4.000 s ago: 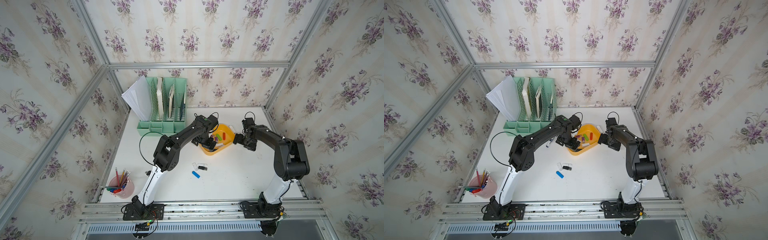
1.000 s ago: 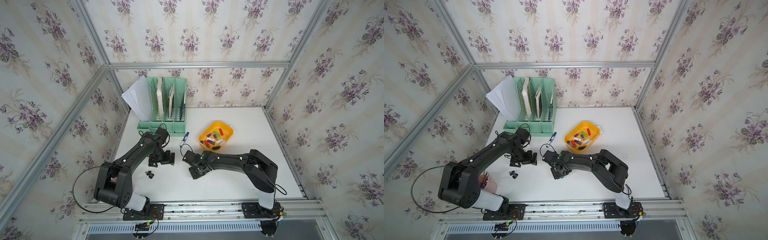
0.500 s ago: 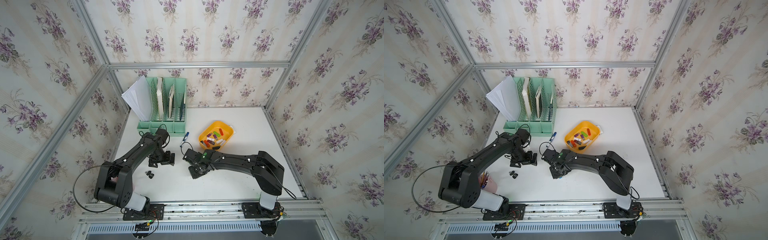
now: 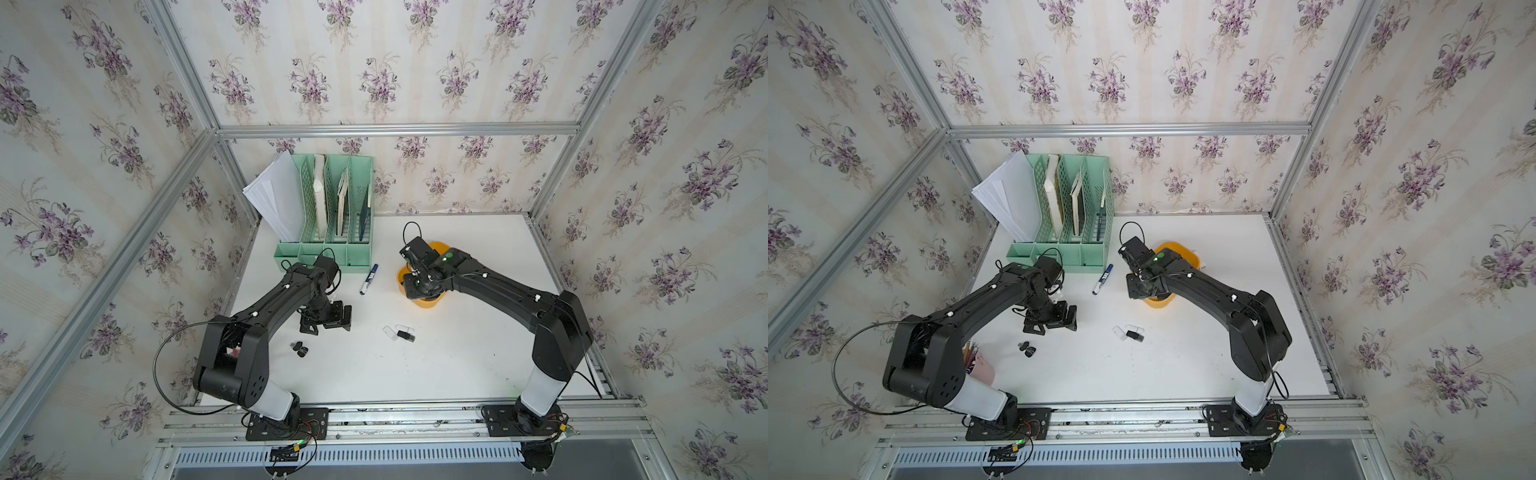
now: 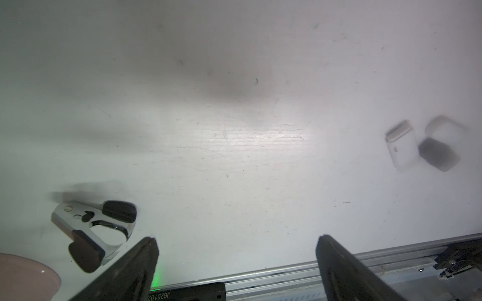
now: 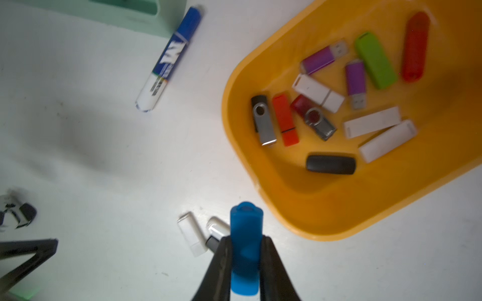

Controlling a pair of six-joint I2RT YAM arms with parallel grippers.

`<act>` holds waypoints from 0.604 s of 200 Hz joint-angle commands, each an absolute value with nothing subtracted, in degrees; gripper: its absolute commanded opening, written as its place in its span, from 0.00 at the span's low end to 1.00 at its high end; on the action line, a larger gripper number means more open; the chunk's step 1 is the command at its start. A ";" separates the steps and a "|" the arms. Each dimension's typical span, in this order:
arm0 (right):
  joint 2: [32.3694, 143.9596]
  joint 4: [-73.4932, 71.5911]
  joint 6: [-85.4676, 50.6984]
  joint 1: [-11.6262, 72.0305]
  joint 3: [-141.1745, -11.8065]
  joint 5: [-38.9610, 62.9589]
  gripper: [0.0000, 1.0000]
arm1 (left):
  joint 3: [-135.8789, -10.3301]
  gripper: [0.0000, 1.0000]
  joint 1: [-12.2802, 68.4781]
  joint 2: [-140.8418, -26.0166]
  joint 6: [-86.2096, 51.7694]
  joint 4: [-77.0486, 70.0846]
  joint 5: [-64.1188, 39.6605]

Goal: Put the usb flash drive into the storage box
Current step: Place the USB flash in the storage box.

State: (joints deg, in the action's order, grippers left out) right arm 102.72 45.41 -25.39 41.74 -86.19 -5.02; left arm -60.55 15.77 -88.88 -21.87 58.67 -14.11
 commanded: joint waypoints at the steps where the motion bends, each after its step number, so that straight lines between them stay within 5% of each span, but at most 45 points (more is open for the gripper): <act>1: 105.29 46.56 -19.40 36.77 -88.79 -5.90 0.13 | -61.77 0.99 16.00 -90.19 -22.15 58.25 -15.13; 45: 116.22 45.32 -14.08 27.83 -97.63 -7.68 0.12 | -63.44 0.99 16.74 -93.65 -22.15 56.92 -15.94; 121: 131.80 45.70 -9.59 24.04 -113.90 -9.83 0.11 | -63.01 0.99 16.94 -98.29 -21.46 54.74 -16.80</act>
